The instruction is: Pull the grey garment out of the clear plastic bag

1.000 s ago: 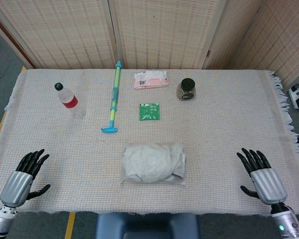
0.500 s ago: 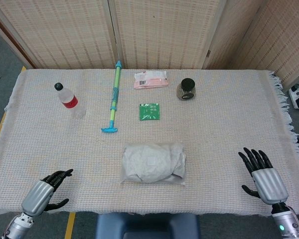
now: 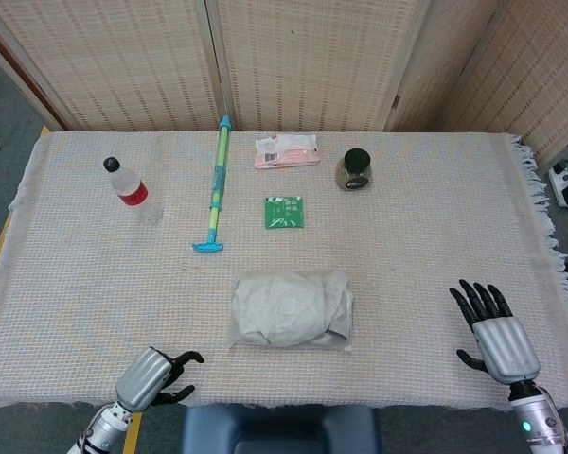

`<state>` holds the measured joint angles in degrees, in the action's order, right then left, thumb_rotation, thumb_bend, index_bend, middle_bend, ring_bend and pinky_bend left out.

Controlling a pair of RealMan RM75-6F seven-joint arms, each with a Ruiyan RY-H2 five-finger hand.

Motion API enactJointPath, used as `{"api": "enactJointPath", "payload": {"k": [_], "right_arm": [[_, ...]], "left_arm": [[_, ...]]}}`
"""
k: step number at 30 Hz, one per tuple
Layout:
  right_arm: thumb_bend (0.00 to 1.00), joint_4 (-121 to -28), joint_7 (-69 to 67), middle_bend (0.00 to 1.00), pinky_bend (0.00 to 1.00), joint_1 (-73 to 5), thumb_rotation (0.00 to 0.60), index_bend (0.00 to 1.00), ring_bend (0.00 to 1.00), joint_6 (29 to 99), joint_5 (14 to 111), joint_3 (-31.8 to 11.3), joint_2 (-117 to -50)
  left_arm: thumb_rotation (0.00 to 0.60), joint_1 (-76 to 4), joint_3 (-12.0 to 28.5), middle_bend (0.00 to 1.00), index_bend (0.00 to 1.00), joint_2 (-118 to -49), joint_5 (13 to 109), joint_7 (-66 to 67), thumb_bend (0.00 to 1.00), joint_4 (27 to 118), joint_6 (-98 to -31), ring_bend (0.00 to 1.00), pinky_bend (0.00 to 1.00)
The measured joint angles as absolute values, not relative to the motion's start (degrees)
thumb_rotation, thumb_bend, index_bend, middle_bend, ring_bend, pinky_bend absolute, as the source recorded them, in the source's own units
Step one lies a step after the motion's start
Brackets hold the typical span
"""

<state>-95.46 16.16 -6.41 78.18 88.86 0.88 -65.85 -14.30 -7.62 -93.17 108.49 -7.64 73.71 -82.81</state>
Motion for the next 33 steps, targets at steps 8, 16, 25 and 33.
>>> {"api": "enactJointPath", "payload": {"k": [8,16,25,33], "right_arm": [[0.11,-95.68,16.39,0.0,0.0,-6.61,0.6,0.0,0.0,77.5,87.65,0.68,-65.54],[0.11,-96.06,17.22,0.0,0.0,-6.97,0.6,0.0,0.0,76.44,86.84,0.83,-65.46],[0.11,-96.02,14.99,0.0,0.0,-6.78,0.6,0.0,0.0,78.44,88.05,0.51,-65.1],[0.11,-95.01,12.44,0.0,0.0,-6.65,0.6,0.0,0.0,79.35,88.36,0.0,-64.73]], "left_arm": [[0.6,-15.89,-5.2,1.0,0.4,-99.45,108.24,-1.82,0.27,72.56,-82.5,1.0,1.0],[0.6,-17.32,-3.23,1.0,0.45,-106.91,108.74,0.66,0.25,64.23,-84.52,1.0,1.0],[0.6,-19.41,-1.9,1.0,0.45,-113.5,108.5,2.15,0.26,55.59,-86.47,1.0,1.0],[0.6,-21.04,-0.69,1.0,0.45,-116.9,106.67,2.47,0.28,49.6,-86.88,1.0,1.0]]}}
